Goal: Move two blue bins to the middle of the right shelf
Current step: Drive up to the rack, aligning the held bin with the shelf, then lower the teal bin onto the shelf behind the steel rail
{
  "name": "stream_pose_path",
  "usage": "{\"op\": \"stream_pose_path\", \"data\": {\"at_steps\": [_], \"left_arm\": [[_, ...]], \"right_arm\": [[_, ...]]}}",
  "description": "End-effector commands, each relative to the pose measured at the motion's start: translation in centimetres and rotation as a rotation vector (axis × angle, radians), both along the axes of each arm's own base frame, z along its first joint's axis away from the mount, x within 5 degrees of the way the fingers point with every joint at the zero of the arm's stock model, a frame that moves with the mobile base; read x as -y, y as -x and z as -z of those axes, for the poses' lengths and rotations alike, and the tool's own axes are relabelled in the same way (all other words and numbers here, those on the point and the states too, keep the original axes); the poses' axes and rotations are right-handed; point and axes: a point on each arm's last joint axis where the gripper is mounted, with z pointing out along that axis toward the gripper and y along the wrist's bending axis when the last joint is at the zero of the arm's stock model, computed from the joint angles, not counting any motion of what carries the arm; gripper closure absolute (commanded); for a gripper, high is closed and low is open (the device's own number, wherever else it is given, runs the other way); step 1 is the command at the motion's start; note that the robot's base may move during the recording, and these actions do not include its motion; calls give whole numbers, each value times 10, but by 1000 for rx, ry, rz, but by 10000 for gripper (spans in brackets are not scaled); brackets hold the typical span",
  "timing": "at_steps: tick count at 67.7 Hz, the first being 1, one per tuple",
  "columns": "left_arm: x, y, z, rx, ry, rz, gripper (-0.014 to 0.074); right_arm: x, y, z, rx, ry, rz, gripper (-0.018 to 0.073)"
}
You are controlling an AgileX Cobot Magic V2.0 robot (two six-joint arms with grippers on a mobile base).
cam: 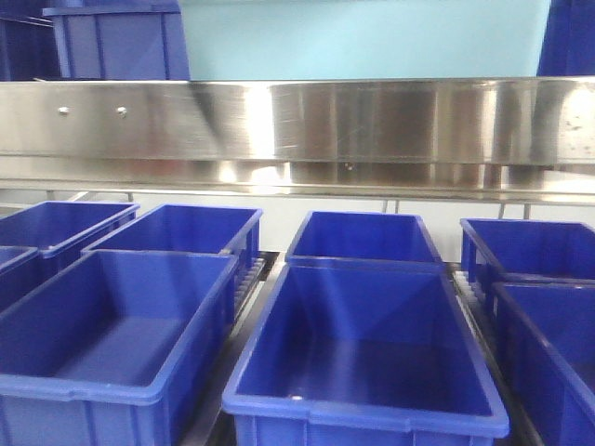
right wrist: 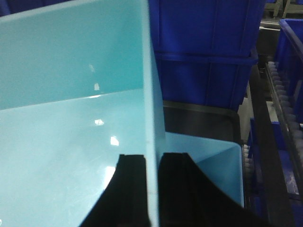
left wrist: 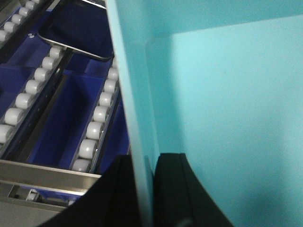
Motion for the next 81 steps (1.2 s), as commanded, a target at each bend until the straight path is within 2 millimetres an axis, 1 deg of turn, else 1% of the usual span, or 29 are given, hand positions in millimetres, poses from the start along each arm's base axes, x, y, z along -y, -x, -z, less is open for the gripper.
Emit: {"op": "stream_pose_path", "data": {"at_steps": [1, 81], "left_arm": [[4, 1, -5, 29, 27, 43, 707], [3, 1, -5, 37, 15, 35, 707]], "right_arm": [[-6, 4, -13, 87, -70, -57, 721], [-6, 4, -13, 87, -70, -57, 721]]}}
